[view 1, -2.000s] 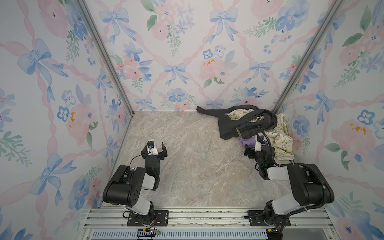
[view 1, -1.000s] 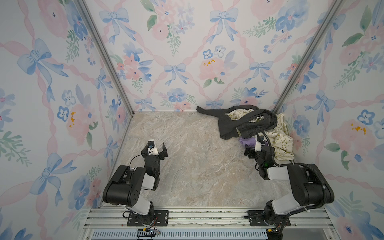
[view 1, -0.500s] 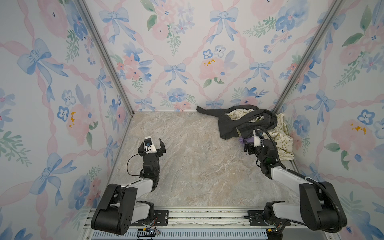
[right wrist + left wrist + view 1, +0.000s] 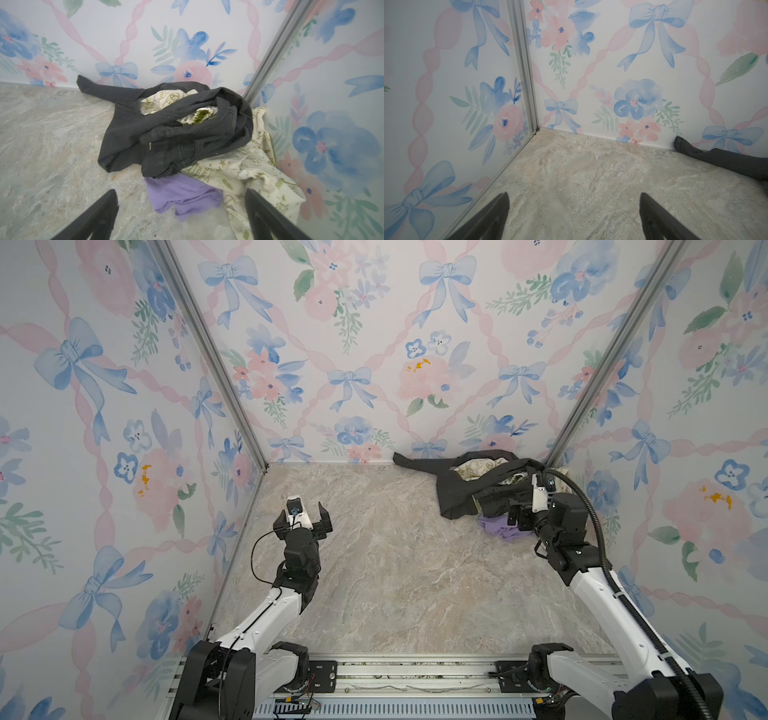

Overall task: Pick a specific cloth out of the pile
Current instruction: 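Reach the right gripper toward the lavender shirt while the left arm lifts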

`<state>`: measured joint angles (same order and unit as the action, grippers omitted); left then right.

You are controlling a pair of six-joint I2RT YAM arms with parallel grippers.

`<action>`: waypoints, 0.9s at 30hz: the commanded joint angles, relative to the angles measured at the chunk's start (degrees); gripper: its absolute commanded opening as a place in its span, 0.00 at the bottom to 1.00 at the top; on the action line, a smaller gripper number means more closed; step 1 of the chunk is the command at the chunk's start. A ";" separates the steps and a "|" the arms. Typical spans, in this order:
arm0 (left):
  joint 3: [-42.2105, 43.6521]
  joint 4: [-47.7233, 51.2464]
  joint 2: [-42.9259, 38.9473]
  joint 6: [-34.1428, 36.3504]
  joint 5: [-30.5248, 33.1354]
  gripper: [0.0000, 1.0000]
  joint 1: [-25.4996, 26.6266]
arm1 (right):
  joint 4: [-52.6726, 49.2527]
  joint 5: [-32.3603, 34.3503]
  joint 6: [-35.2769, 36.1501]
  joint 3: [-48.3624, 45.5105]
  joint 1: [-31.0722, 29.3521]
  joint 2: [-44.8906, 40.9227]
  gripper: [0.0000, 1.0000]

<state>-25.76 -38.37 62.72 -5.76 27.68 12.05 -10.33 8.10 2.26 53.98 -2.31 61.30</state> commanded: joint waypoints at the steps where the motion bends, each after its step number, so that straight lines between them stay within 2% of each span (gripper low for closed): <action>1: -2.42 2.25 1.11 1.09 -2.87 0.98 0.51 | -15.92 2.36 -9.68 6.38 5.61 3.08 0.97; 4: -3.61 2.37 2.97 3.10 -5.24 0.98 0.73 | -17.19 -6.63 -10.75 8.09 11.12 5.08 0.97; 7: -4.59 2.42 4.76 3.61 -6.54 0.98 1.11 | -16.19 -6.77 -13.44 7.63 11.63 6.13 0.97; 11: -6.17 2.36 6.98 3.40 -9.57 0.98 1.52 | -15.72 -5.30 -17.66 6.76 9.59 8.35 0.97; 14: -6.93 2.42 8.09 3.58 -11.62 0.98 1.90 | -13.48 -7.74 -21.14 5.48 8.50 10.16 0.99; 18: -7.57 2.37 8.96 3.49 -14.51 0.98 1.92 | -9.78 -5.61 -30.22 3.47 5.70 13.46 0.88; 27: -7.45 2.42 9.44 0.28 -17.26 0.98 2.71 | -8.97 -3.70 -37.67 8.29 -0.98 27.86 0.77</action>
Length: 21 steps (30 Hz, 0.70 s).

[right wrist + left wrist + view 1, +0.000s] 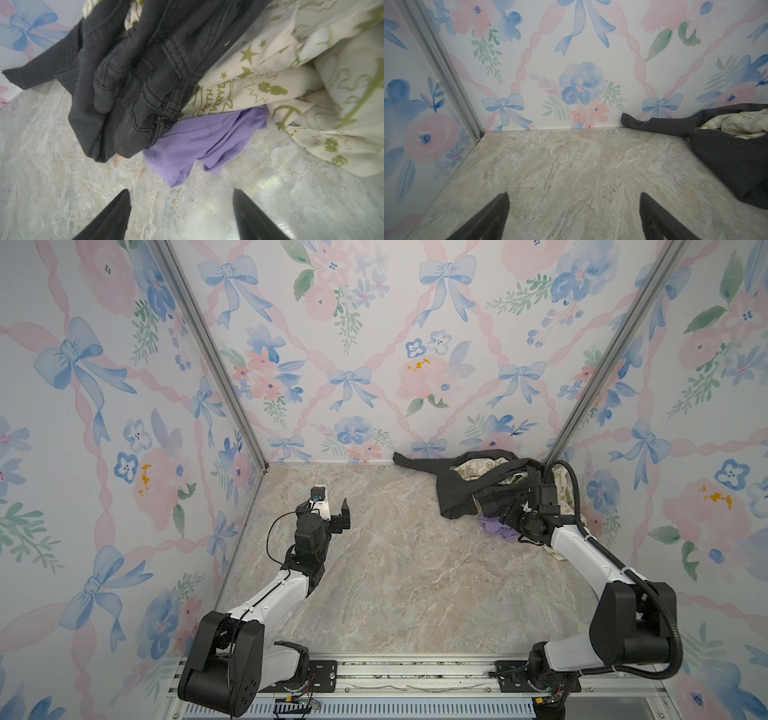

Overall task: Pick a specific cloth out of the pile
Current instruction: 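Reach the right gripper toward the lavender shirt while the left arm lifts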

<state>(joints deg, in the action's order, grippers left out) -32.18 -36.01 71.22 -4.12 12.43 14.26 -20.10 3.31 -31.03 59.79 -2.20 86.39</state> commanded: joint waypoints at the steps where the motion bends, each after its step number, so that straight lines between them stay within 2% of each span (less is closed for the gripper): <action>1: -0.96 0.06 1.01 -1.44 -2.10 0.98 0.68 | 1.09 1.08 -6.91 2.91 -1.27 4.04 0.76; 4: -1.04 0.06 0.69 -1.81 -2.44 0.98 0.87 | 2.14 1.61 -11.32 3.49 -1.38 7.37 0.69; 6: -1.13 0.06 0.72 -2.04 -2.66 0.98 0.95 | 3.52 2.43 -13.75 3.49 -1.32 9.26 0.59; 9: -1.13 0.01 0.57 -2.10 -3.27 0.98 1.04 | 3.73 3.22 -16.16 4.02 -1.32 11.64 0.57; 14: -0.83 0.06 0.38 -2.31 -3.71 0.98 1.21 | 6.32 2.09 -18.90 4.61 -1.32 15.05 0.47; 19: -0.92 0.04 -0.14 -2.65 -4.23 0.98 1.56 | 7.80 0.75 -21.20 5.21 -1.41 17.36 0.18; 21: -1.01 0.01 -0.39 -2.59 -4.22 0.98 1.65 | 8.10 0.62 -21.52 5.25 -1.47 17.20 0.13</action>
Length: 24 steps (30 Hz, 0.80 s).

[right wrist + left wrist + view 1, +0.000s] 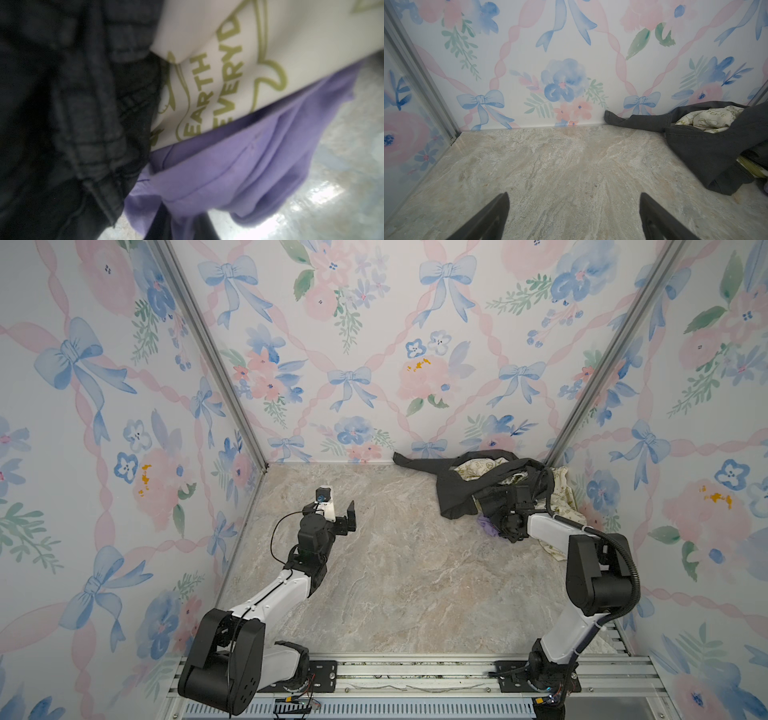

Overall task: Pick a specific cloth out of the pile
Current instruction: 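Reach the right gripper toward the lavender shirt while the left arm lifts, then close the right gripper on the lavender shirt and pull it from the pile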

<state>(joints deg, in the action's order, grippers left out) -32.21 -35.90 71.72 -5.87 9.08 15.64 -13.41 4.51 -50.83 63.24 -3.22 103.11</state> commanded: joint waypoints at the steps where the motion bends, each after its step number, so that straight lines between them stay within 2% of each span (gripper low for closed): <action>1: -1.07 -0.07 -1.03 -0.67 -0.90 0.98 0.40 | 1.46 -0.30 -1.73 1.77 -0.55 0.09 0.13; 6: -1.16 -0.10 -2.01 -0.58 -0.88 0.98 0.70 | -0.18 3.33 -1.99 2.02 -1.07 -3.65 0.00; 18: -1.71 -0.09 -2.97 0.26 -5.35 0.98 1.66 | -9.22 14.53 3.12 9.35 -5.27 -9.92 0.00; 24: -2.45 -0.19 -3.20 1.36 -5.65 0.98 2.40 | -8.65 17.57 3.84 10.04 -5.92 -13.60 0.00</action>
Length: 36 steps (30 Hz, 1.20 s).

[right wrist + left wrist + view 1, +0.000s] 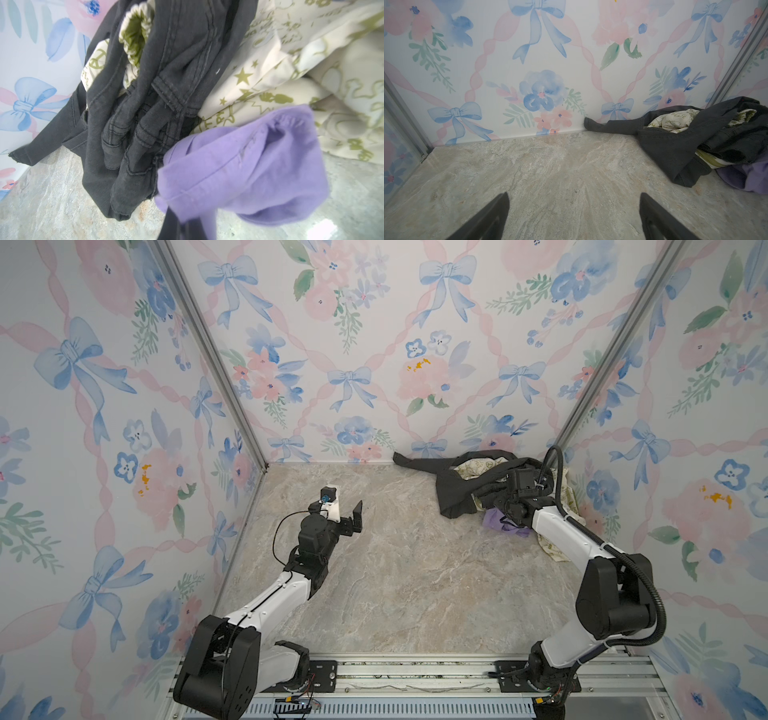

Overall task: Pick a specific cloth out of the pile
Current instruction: 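Close the right gripper on the lavender shirt and pull it from the pile, then lift the lavender shirt with the right gripper while the left gripper approaches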

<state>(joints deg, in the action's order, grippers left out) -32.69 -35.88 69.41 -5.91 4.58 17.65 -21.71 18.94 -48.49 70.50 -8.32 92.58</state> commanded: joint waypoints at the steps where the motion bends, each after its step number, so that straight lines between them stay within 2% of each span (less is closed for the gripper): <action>1: -2.16 -0.16 -0.84 1.44 -1.24 0.98 0.52 | -0.18 3.29 2.16 3.12 -0.87 -3.42 0.00; 12: -4.17 -0.16 -0.08 2.36 -2.58 0.98 1.95 | 0.58 8.23 9.93 5.26 -2.16 -8.38 0.00; 19: -5.81 -0.19 1.12 2.57 -2.08 0.98 3.25 | 2.40 8.75 15.60 7.51 -2.31 -10.85 0.00; 30: -5.88 -0.26 0.67 3.54 -2.58 0.98 4.72 | 6.49 10.61 20.83 8.48 -5.51 -16.59 0.00; 36: -8.15 -0.16 1.13 3.46 -3.71 0.98 5.56 | 7.72 11.13 25.87 12.11 -6.85 -16.84 0.00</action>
<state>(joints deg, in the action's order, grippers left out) -37.67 -35.59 70.15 -3.40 2.42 22.59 -19.11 28.16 -26.55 78.67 -14.04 77.93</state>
